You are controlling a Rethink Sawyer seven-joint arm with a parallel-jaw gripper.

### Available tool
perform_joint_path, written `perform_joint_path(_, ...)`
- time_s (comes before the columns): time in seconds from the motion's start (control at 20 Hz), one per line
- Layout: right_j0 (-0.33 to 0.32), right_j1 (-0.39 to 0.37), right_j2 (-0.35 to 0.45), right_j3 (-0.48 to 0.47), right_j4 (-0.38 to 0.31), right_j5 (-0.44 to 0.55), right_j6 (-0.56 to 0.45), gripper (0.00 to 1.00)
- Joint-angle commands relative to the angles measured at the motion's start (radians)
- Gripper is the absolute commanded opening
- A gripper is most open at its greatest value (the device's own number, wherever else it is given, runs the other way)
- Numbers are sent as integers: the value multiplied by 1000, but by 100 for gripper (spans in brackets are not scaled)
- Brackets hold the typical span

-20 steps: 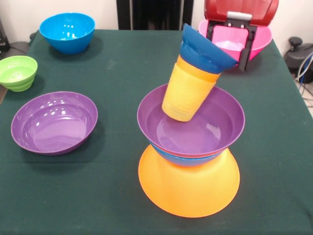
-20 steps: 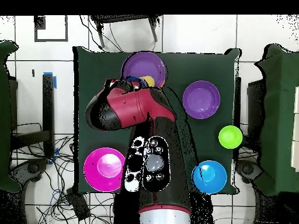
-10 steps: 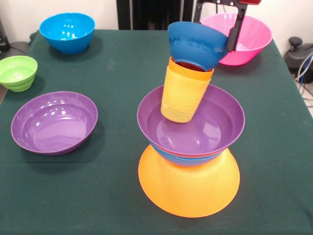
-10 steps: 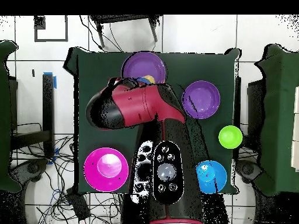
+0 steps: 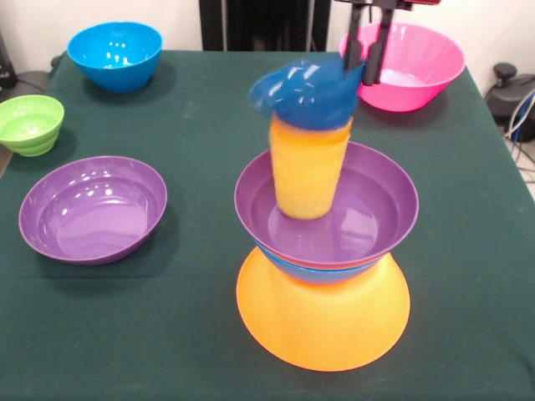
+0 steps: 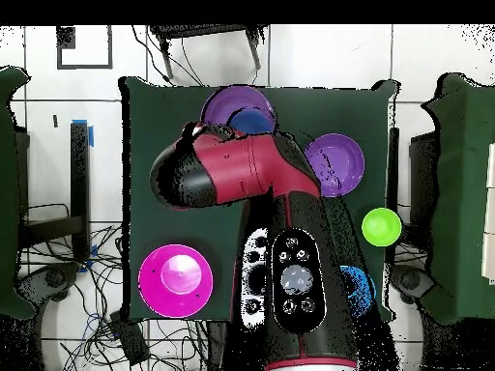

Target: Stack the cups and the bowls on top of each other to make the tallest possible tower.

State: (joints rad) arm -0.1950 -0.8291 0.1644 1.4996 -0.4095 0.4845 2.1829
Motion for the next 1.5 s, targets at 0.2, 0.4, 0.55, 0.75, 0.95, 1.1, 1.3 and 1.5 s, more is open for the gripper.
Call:
perform_joint_path(0.2,-32,86,142,26,-100,58,-232,0)
perform_joint_path(0.4,-48,90,162,23,-107,72,-238,0)
perform_joint_path(0.55,-54,96,173,24,-114,69,-235,0)
perform_joint_path(0.75,-52,103,172,17,-123,80,-215,0)
perform_joint_path(0.95,-42,87,143,12,-141,112,-199,0)
perform_joint_path(1.1,-45,76,134,15,-149,128,-203,0)
perform_joint_path(1.3,-51,69,130,22,-152,135,-201,0)
perform_joint_path(1.5,-65,58,143,32,-143,147,-217,0)
